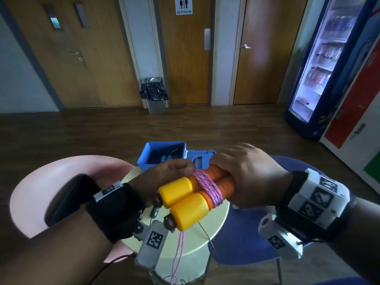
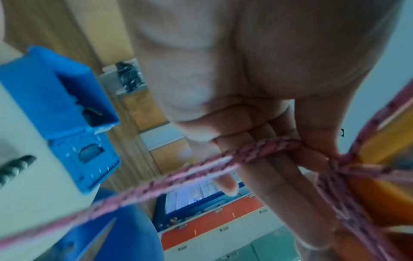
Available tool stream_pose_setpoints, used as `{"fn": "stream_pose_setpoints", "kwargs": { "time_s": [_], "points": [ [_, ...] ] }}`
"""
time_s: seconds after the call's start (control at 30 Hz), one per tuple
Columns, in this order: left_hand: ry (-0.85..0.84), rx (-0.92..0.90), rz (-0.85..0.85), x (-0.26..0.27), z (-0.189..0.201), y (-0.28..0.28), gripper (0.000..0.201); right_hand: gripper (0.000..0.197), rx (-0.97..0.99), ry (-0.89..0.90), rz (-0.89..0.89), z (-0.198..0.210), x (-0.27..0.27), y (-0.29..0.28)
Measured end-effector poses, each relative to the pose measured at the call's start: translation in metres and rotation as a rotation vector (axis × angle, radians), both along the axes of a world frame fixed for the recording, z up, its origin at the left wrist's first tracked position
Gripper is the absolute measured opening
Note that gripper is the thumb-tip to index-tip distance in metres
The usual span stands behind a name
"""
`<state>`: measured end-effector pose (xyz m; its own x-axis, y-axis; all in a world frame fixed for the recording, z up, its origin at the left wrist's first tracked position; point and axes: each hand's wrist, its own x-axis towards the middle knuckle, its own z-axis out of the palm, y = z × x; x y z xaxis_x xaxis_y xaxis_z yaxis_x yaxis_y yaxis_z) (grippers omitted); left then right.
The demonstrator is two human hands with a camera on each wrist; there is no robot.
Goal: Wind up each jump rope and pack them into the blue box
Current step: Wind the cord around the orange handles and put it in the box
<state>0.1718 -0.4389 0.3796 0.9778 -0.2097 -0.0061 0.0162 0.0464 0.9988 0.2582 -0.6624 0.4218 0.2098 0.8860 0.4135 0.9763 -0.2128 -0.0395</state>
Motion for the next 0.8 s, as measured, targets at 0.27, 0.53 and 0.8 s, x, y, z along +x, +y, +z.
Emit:
{"fn": "stream_pose_setpoints", "kwargs": {
  "time_s": [0.27,0.53,0.8],
  "points": [
    [0.102,-0.544,0.429,0.002,-0.036,-0.04,0.021,0.042,0.249,0.074,-0.141,0.002,-0.006,0.012],
    [-0.088,-0.147,0.73,0.001,-0.026,-0.08,0.03,0.036,0.315,0.093,-0.317,-0.011,-0.008,0.03],
    [-0.176,-0.228,0.739,0.002,-0.03,-0.078,0.023,0.032,0.202,0.149,-0.466,-0.02,0.0,0.04]
  ]
}}
